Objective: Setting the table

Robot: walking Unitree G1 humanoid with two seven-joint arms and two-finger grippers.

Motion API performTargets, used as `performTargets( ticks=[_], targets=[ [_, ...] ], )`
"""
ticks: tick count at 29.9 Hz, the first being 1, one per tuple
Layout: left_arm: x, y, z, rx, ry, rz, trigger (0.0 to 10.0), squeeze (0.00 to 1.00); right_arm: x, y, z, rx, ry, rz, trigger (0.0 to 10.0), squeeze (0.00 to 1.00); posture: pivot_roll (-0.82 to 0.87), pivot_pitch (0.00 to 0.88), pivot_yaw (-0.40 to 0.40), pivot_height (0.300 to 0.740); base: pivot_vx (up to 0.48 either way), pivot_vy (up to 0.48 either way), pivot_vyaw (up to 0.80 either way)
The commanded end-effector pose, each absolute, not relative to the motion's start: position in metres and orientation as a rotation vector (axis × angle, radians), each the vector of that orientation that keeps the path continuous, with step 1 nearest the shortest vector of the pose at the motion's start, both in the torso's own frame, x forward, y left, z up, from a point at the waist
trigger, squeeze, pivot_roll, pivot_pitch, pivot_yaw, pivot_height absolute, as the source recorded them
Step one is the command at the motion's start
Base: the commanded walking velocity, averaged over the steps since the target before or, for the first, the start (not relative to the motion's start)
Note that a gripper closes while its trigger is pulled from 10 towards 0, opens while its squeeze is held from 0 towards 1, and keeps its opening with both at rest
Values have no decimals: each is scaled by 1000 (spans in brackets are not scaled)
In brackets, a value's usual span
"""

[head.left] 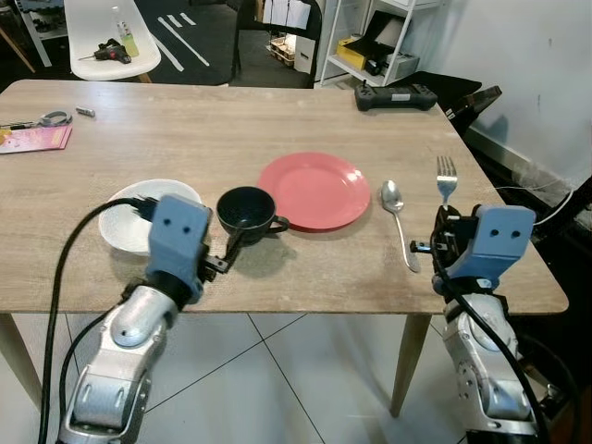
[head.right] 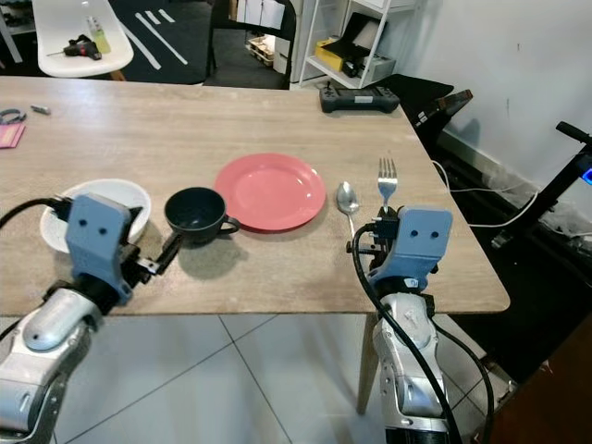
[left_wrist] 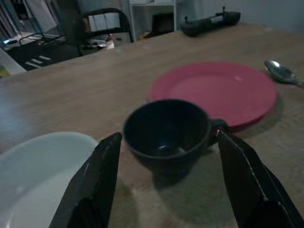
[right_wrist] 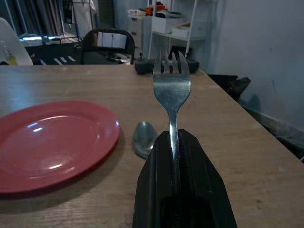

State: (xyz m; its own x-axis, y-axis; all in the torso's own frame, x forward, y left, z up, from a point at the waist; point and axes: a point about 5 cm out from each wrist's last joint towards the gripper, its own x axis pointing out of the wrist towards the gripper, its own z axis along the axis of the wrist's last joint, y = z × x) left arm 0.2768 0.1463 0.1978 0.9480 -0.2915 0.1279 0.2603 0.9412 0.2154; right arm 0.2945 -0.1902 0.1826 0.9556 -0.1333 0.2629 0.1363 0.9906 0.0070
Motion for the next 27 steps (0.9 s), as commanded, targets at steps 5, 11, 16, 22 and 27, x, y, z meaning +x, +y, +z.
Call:
performTargets(
  ticks=[5, 11, 16, 22, 27],
  targets=[
    [279, 143, 190, 154, -121, -267, 10000, 0, 292, -194, 176, -7, -242, -155, 10000, 0, -19, 47, 38, 740, 0, 0, 0],
    [279, 142, 188, 152, -126, -256, 10000, 0, 292, -193, 175, -6, -240, -154, 10000, 0, -17, 44, 37, 740, 0, 0, 0],
    [278, 140, 186, 131, -118, -247, 10000, 0, 293, -194, 175, -5, -239, -155, 10000, 0, -17, 43, 37, 740, 0, 0, 0],
    [278, 138, 184, 129, -116, -248, 10000, 0, 293, -194, 174, -7, -236, -155, 10000, 0, -17, 43, 37, 740, 0, 0, 0],
    [278, 137, 183, 126, -115, -247, 10000, 0, 293, -194, 173, -7, -234, -158, 10000, 0, -17, 43, 37, 740, 0, 0, 0]
  ],
)
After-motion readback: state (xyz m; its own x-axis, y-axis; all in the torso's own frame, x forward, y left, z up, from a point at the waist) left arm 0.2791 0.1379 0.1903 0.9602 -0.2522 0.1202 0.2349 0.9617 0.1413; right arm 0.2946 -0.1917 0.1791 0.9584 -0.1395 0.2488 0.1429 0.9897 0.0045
